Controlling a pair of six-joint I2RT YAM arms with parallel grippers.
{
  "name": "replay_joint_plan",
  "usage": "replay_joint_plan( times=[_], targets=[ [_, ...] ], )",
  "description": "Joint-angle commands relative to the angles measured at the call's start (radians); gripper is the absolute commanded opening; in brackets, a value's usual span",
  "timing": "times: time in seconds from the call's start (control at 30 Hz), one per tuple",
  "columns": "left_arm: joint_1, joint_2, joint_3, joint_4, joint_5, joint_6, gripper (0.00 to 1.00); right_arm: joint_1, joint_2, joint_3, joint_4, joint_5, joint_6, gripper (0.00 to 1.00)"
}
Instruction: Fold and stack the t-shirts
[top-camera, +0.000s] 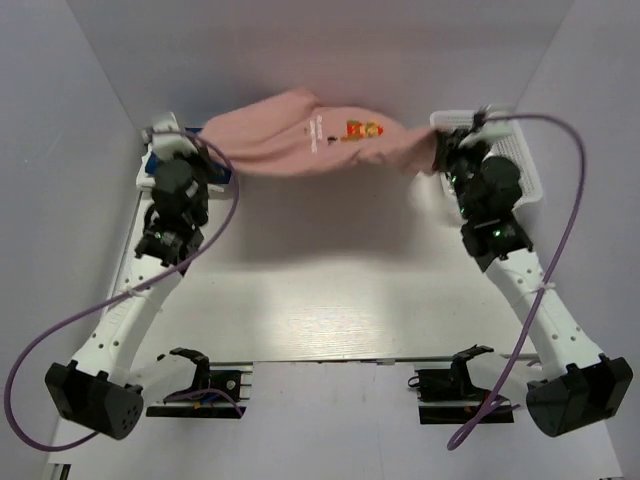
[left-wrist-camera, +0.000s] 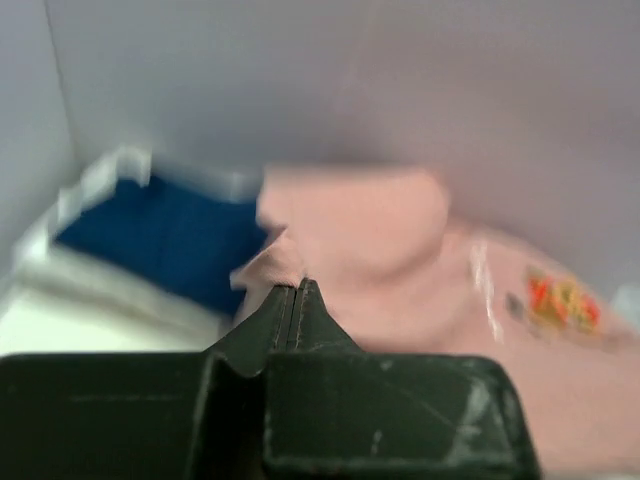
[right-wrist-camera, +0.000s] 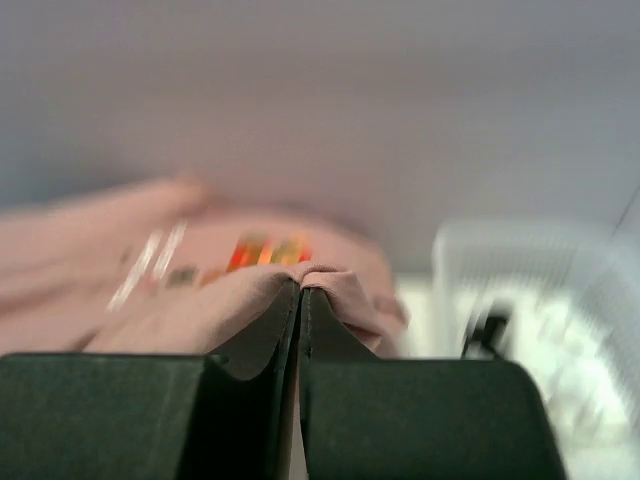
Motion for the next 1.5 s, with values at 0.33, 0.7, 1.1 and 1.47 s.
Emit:
replay_joint_plan(
  times=[0.33,0.7,1.1,1.47],
  targets=[
    [-0.017,-0.279,-0.675,-0.404,0.051,-0.610,0.00,0.004,-0.221,-0.512,-0.557,-0.194,0.414,0.00],
    [-0.017,-0.403,-0.767,-0.716,0.198,-0.755,0.00,0.005,-0.423,-0.634,-0.985,-0.148,0.655,0.00],
    [-0.035,-0.391,-0.816,-0.818,0.482,-0.937,0.00,-0.001,-0.550,-0.489,-1.268,0.098,0.910,0.00],
    [-0.035,-0.432,-0.482,-0.706,0.263,-0.769,0.00,0.000,-0.441,-0.342,-0.968,0.144,0.707,0.00]
  ],
)
